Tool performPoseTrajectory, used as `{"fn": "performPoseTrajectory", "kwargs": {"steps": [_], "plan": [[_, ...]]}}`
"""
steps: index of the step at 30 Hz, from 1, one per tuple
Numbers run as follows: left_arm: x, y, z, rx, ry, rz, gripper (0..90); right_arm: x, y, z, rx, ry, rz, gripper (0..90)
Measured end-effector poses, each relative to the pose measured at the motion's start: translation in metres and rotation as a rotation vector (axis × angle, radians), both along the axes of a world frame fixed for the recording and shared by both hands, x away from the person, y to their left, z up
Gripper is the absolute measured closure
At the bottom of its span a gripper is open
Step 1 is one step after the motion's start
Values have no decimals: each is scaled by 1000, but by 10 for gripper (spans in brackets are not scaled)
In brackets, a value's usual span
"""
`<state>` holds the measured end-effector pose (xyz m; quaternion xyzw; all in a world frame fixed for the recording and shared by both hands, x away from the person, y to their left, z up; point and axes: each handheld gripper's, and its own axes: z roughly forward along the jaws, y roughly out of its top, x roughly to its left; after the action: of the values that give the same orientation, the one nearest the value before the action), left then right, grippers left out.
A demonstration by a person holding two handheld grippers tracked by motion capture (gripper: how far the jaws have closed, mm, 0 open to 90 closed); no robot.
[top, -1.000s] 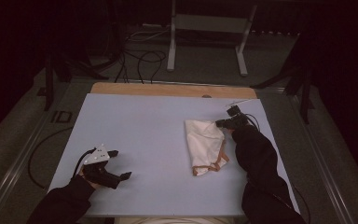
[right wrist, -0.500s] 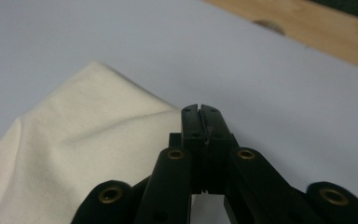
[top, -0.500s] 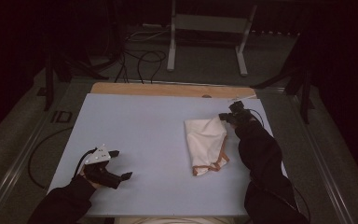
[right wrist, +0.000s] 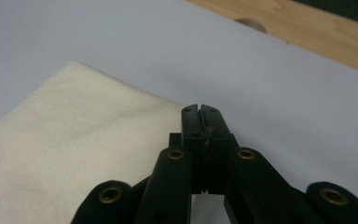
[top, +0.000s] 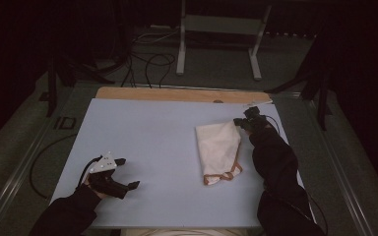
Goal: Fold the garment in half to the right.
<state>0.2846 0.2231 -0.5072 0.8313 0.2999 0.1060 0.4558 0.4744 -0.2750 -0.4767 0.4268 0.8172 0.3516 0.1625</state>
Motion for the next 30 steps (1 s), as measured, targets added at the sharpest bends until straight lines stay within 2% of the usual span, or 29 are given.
{"fn": "performPoseTrajectory", "kwargs": {"steps": [10,17,19,30], "plan": [[0,0,0,0,-4,3,2,6,-2,-18,-30,48,-47,900],[0,0,0,0,-3,3,2,8,2,-30,-48,74,-55,900],[0,0,0,-2,-3,4,2,8,3,-33,-58,79,-58,900],[0,0,0,4,-4,4,2,7,2,-39,-50,78,-63,893]]}}
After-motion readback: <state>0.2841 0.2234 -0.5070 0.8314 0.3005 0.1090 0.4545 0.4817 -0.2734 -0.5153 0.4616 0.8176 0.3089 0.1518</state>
